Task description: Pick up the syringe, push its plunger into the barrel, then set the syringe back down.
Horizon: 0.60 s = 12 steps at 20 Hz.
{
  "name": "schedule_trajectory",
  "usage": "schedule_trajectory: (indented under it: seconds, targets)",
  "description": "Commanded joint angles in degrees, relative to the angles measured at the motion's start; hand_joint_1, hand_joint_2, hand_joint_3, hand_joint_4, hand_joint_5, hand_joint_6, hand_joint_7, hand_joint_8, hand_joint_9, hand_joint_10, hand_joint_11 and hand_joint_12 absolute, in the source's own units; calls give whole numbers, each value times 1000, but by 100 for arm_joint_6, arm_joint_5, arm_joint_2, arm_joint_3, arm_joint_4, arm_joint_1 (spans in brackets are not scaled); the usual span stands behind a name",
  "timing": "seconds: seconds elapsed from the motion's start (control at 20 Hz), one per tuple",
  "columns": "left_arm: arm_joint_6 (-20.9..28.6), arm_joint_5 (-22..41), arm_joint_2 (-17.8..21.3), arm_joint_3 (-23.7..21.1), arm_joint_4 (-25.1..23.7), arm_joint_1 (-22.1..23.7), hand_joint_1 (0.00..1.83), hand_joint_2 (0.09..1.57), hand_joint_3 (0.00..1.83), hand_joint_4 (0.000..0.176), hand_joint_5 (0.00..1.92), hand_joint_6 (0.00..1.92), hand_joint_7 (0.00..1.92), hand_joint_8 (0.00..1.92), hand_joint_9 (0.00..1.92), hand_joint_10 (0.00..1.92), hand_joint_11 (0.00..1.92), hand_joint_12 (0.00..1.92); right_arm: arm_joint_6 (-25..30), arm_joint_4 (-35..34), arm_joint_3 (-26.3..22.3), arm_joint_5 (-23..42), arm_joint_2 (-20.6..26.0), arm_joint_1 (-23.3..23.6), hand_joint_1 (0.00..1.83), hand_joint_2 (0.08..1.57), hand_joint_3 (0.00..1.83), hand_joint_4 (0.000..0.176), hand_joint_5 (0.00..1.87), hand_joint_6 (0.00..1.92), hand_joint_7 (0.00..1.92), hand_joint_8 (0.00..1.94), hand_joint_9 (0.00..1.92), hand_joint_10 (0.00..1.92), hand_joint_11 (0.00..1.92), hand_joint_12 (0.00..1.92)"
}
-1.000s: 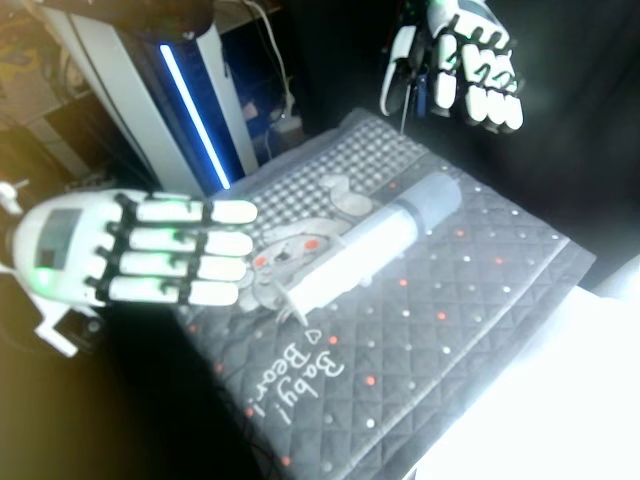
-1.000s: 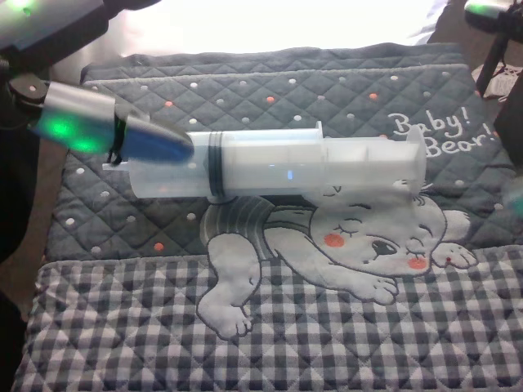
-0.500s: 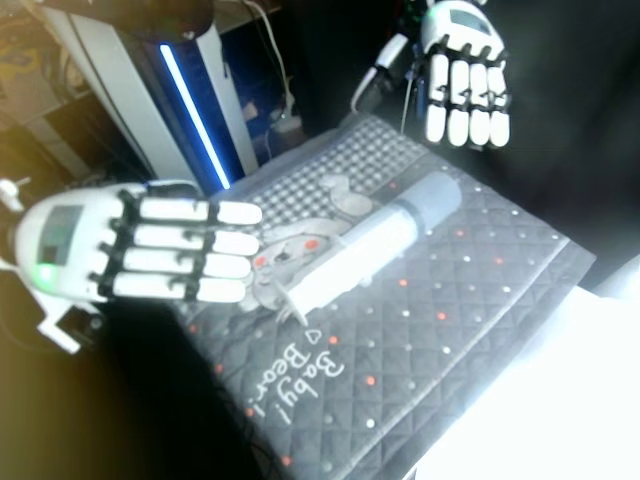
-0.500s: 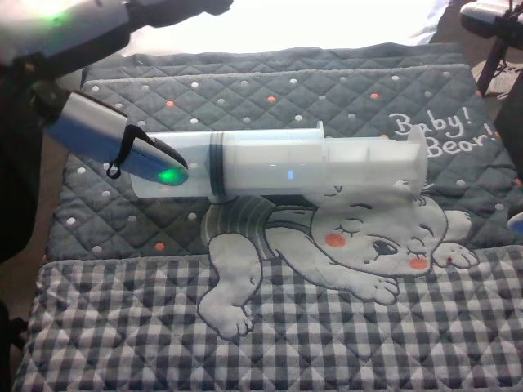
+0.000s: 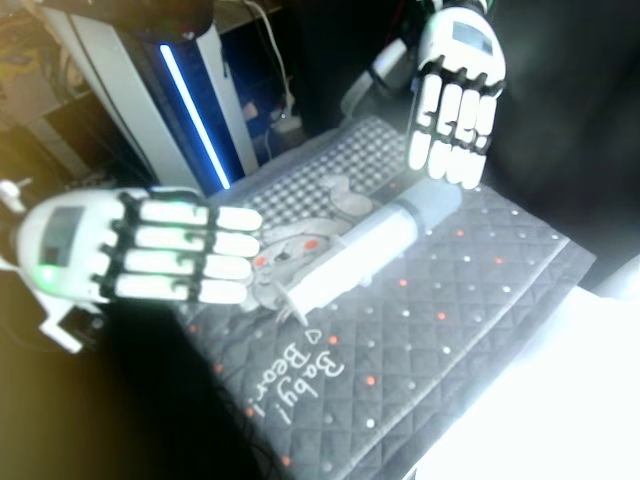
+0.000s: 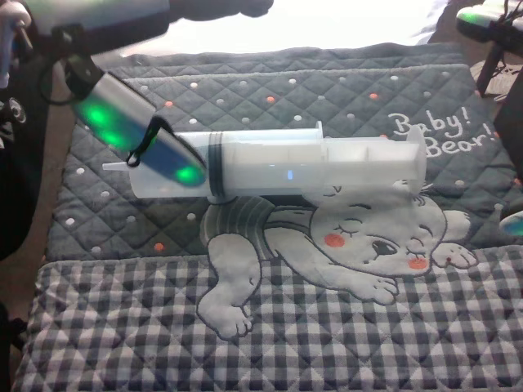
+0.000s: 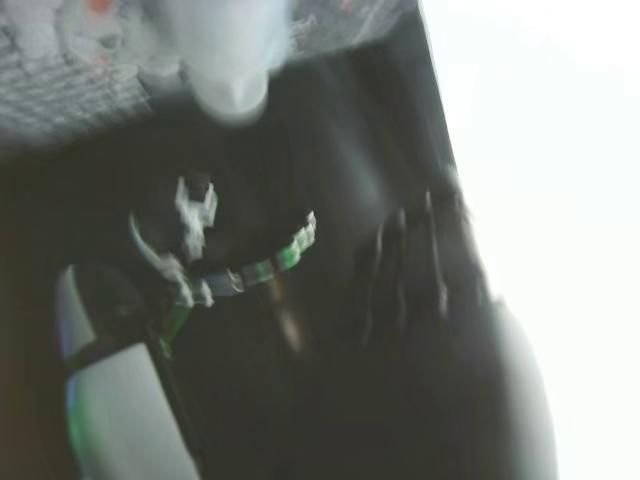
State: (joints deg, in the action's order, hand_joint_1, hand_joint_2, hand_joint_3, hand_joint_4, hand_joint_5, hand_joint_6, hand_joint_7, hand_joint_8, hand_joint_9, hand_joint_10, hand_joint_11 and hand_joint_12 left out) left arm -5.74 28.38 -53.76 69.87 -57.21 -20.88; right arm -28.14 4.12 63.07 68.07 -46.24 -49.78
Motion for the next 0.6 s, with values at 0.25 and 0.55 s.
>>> schedule_trajectory:
  seconds: [0.25,0.55]
  targets:
    - [76,313,-87,79,53,54,710,624,0,0,60,2,78,2,66,6,116,26,20,-216,22,690,22,50,791,643,8,7,111,0,152,0,111,9,132,51]
    - [659,267,-61,18,-129,53,747,632,3,0,100,5,126,5,100,9,116,43,20,-226,7,690,21,28,755,611,0,22,119,2,170,3,118,3,148,50]
